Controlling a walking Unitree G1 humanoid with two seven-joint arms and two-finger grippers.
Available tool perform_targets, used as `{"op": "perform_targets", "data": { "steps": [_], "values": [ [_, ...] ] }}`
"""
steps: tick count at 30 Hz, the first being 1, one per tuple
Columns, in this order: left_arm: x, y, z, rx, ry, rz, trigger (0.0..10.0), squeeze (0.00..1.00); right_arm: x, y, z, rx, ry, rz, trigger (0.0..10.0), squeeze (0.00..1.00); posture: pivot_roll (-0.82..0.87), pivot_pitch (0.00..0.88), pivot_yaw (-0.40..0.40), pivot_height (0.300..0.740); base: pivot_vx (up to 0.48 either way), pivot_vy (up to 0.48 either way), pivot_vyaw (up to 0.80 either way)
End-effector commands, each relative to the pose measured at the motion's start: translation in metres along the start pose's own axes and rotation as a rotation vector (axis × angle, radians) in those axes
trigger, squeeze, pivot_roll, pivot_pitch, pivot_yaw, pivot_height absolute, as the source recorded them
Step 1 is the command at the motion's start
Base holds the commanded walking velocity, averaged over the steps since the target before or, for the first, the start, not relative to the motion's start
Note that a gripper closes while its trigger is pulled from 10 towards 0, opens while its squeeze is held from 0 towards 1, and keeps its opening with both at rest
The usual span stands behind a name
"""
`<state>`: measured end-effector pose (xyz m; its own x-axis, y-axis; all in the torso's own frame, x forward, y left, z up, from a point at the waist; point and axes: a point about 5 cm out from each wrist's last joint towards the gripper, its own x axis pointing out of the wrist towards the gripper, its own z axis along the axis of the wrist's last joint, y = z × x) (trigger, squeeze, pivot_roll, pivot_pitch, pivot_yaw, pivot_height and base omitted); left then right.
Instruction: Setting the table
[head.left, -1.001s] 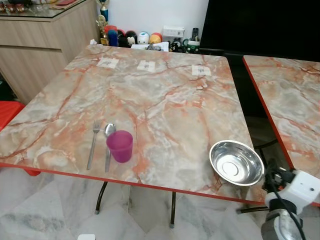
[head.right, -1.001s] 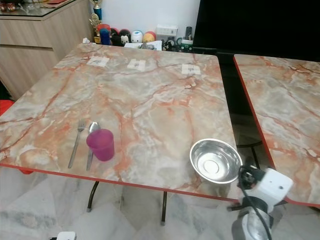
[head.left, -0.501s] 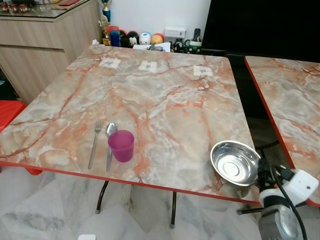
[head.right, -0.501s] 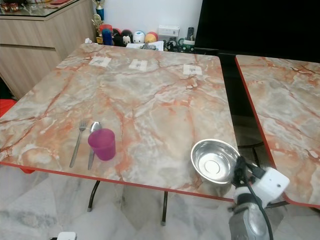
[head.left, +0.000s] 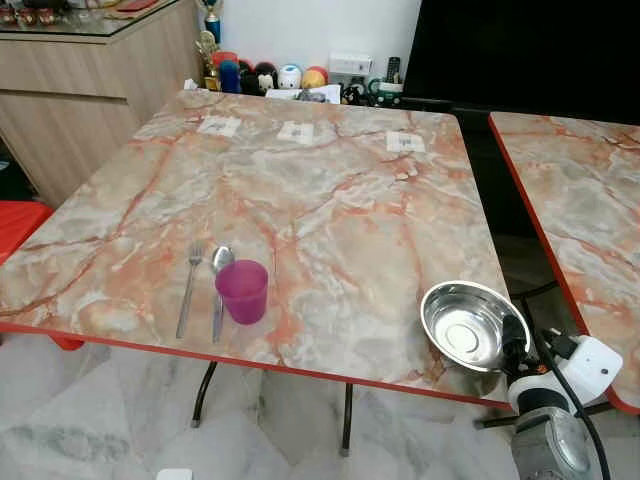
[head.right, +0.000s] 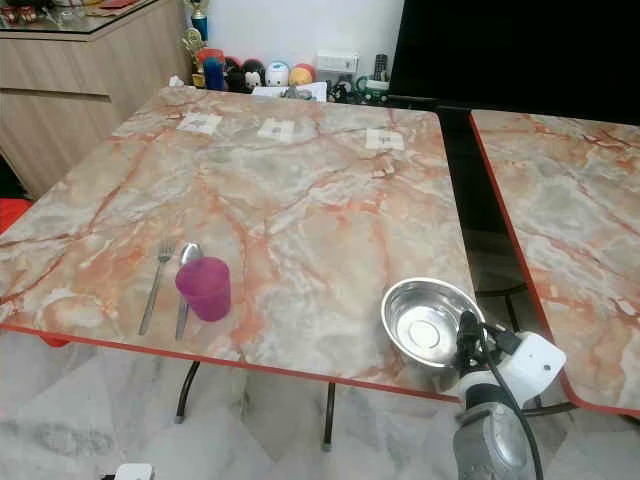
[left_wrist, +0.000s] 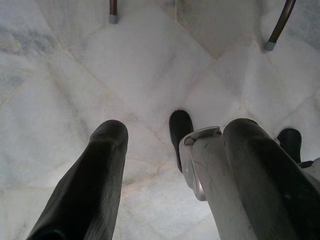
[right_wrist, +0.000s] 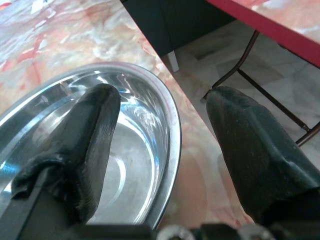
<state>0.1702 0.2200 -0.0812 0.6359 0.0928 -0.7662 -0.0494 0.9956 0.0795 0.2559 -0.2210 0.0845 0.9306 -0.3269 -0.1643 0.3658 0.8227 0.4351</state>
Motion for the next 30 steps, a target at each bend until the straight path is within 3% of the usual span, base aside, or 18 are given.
{"op": "perform_targets", "data": {
  "steps": [1, 21, 22, 23, 24, 26, 27, 28, 29, 30],
  "values": [
    [-0.002, 0.000, -0.006, 0.005, 0.023, 0.003, 10.0, 0.00, 0.001, -0.003, -0.005, 0.018, 0.044, 0.000, 10.0, 0.00, -0.01, 0.092, -0.049, 0.740, 0.000, 0.000, 0.00],
    [-0.002, 0.000, -0.007, 0.009, 0.018, 0.002, 10.0, 0.00, 0.007, 0.002, -0.017, 0.037, 0.113, 0.024, 10.0, 0.00, 0.00, 0.092, -0.048, 0.740, 0.000, 0.000, 0.00],
    [-0.002, 0.000, -0.007, 0.013, 0.019, 0.000, 10.0, 0.00, 0.008, 0.002, -0.017, 0.039, 0.112, 0.029, 8.0, 0.00, 0.00, 0.092, -0.048, 0.740, 0.000, 0.000, 0.00],
    [-0.002, 0.000, -0.007, 0.013, 0.019, 0.000, 10.0, 0.00, 0.008, 0.002, -0.017, 0.039, 0.112, 0.029, 8.0, 0.00, 0.00, 0.092, -0.048, 0.740, 0.000, 0.000, 0.00],
    [-0.002, 0.000, -0.007, 0.019, 0.020, -0.002, 10.0, 0.00, 0.009, 0.005, -0.017, 0.043, 0.118, 0.046, 3.9, 0.00, 0.00, 0.092, -0.048, 0.740, 0.000, 0.000, 0.00],
    [-0.002, 0.000, -0.007, 0.021, 0.021, -0.002, 10.0, 0.00, 0.009, 0.007, -0.019, 0.038, 0.126, 0.062, 1.5, 0.00, 0.00, 0.093, -0.047, 0.740, 0.000, 0.000, 0.00],
    [-0.002, 0.000, -0.008, 0.024, 0.022, -0.004, 10.0, 0.00, 0.009, 0.010, -0.019, 0.042, 0.128, 0.071, 4.0, 0.00, 0.00, 0.094, -0.047, 0.740, 0.000, 0.000, 0.00],
    [-0.002, 0.000, -0.008, 0.025, 0.023, -0.005, 10.0, 0.00, 0.009, 0.010, -0.020, 0.043, 0.128, 0.072, 4.0, 0.00, 0.00, 0.094, -0.047, 0.740, 0.000, 0.000, 0.00],
    [-0.002, 0.000, -0.008, 0.026, 0.023, -0.005, 10.0, 0.00, 0.009, 0.010, -0.020, 0.043, 0.129, 0.071, 8.7, 0.00, 0.00, 0.094, -0.047, 0.740, 0.000, 0.000, 0.00],
    [-0.002, 0.000, -0.008, 0.028, 0.024, -0.006, 10.0, 0.00, 0.009, 0.011, -0.020, 0.041, 0.131, 0.068, 10.0, 0.00, 0.00, 0.094, -0.047, 0.740, 0.000, 0.000, 0.00]
  ]
}}
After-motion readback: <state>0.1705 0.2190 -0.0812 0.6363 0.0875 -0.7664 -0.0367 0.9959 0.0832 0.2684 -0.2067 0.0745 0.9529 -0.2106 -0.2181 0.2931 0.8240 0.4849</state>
